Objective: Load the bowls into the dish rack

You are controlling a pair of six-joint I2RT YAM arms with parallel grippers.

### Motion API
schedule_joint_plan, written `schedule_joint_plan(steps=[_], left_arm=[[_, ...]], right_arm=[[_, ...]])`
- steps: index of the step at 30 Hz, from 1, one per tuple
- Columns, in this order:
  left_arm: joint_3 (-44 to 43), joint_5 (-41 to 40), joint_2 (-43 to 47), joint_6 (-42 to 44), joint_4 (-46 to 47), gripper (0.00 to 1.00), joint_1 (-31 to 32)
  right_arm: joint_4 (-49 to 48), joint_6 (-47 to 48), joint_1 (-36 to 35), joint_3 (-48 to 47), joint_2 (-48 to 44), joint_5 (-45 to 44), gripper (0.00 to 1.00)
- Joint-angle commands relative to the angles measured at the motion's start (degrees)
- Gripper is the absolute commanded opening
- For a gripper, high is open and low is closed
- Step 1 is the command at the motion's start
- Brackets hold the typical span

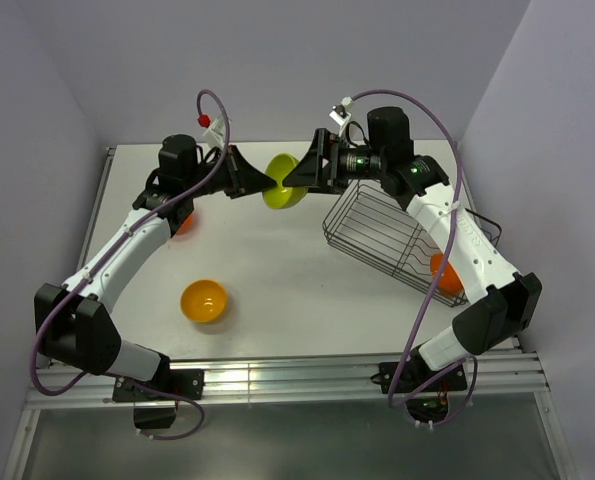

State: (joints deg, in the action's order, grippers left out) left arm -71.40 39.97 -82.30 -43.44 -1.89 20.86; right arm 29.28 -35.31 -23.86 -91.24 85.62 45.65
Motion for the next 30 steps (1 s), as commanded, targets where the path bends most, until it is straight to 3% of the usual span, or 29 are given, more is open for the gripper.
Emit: schedule_joint_plan(steps=[1,9,15,19,22,24,25,28,30], left_arm=[[-0.4,1.6,1.3,-1.4,4.3,0.0,0.0],[-0.4,1.9,0.7,-2.3,4.7,0.0,-0.3],[-0.6,1.9,0.5,-2.3,4.6,0.0,-0.3],[-0.7,1.5,0.5,-1.9,4.4,0.0,-0.3],[-0.7,1.2,0.5,-1.7,4.4,0.0,-0.3],[-0.7,1.3,0.4,-1.6,4.3,0.0,-0.3],[-0.8,1.2,0.3,-1.7,3.9,0.0,-0.3],[-0.9,1.4,0.0,-1.6,3.6,0.11,-0.3],[-1.1,1.3,-0.1,-1.3,3.3,0.23,-0.3]], right_arm=[[-4.1,-2.0,0.8,0.8,-0.9,3.1,0.93],[-5.8,-4.7,2.3,1.8,-0.8,5.1,0.89],[-5.7,-4.5,2.9,1.8,-0.7,5.0,0.82],[-5.2,-3.8,2.8,1.8,-0.7,3.8,0.7],[-4.4,-3.1,2.8,1.6,-0.6,2.3,0.68],[-4.2,-2.6,2.8,1.5,-0.5,1.7,0.58],[-4.2,-2.1,2.9,1.5,-0.5,1.9,0.36],[-4.3,-1.4,2.8,1.6,-0.3,2.0,0.0],[-3.7,-0.9,2.8,1.1,0.0,1.7,0.0]])
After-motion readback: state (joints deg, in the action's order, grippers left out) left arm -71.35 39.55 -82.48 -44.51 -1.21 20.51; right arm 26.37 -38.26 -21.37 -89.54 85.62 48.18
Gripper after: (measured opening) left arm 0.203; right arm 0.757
